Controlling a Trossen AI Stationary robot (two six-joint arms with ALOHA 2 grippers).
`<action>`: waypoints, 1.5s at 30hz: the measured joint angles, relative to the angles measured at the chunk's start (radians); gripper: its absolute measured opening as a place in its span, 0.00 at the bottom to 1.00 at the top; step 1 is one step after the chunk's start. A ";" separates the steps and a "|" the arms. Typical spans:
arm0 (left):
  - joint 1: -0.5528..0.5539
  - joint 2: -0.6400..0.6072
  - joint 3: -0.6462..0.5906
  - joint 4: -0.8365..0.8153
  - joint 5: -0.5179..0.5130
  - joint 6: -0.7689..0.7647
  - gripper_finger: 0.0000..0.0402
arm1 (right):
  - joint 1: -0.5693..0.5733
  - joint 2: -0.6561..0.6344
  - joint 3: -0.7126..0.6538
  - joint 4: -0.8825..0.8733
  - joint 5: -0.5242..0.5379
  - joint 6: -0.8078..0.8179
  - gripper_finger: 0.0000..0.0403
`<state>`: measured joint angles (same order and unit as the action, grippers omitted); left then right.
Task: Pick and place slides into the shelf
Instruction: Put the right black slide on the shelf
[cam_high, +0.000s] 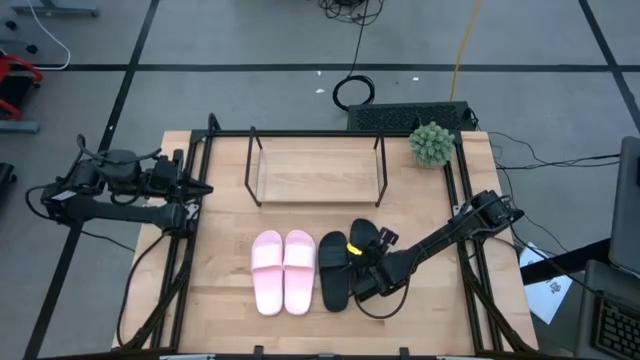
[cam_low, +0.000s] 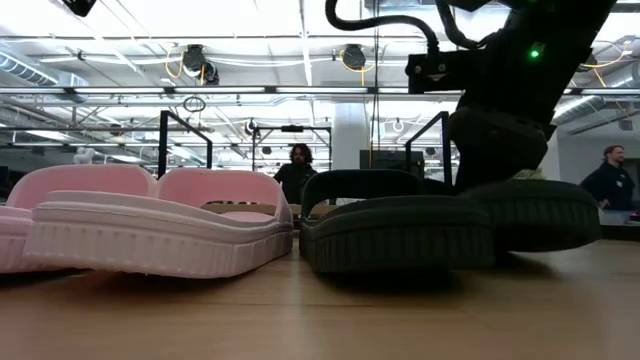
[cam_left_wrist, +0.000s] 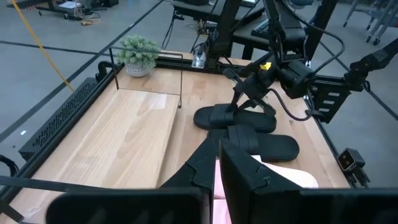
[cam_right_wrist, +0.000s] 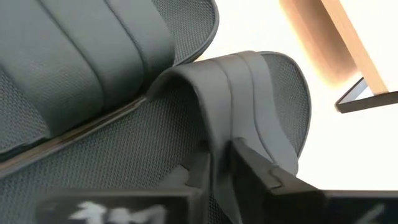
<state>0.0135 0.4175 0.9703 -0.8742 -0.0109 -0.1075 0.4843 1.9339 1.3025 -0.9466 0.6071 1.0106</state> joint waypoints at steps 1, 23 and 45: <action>0.000 0.000 0.000 0.000 0.000 0.000 0.06 | 0.000 -0.001 0.000 -0.001 0.000 0.001 0.05; 0.000 0.000 0.000 0.008 -0.044 -0.025 0.06 | 0.030 0.004 0.353 -0.482 0.100 0.027 0.00; 0.000 0.000 0.000 0.011 -0.183 -0.025 0.06 | -0.289 0.002 0.703 -0.485 0.257 -0.600 0.00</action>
<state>0.0135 0.4177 0.9703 -0.8627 -0.1938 -0.1327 0.1951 1.9354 2.0056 -1.4319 0.8643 0.4109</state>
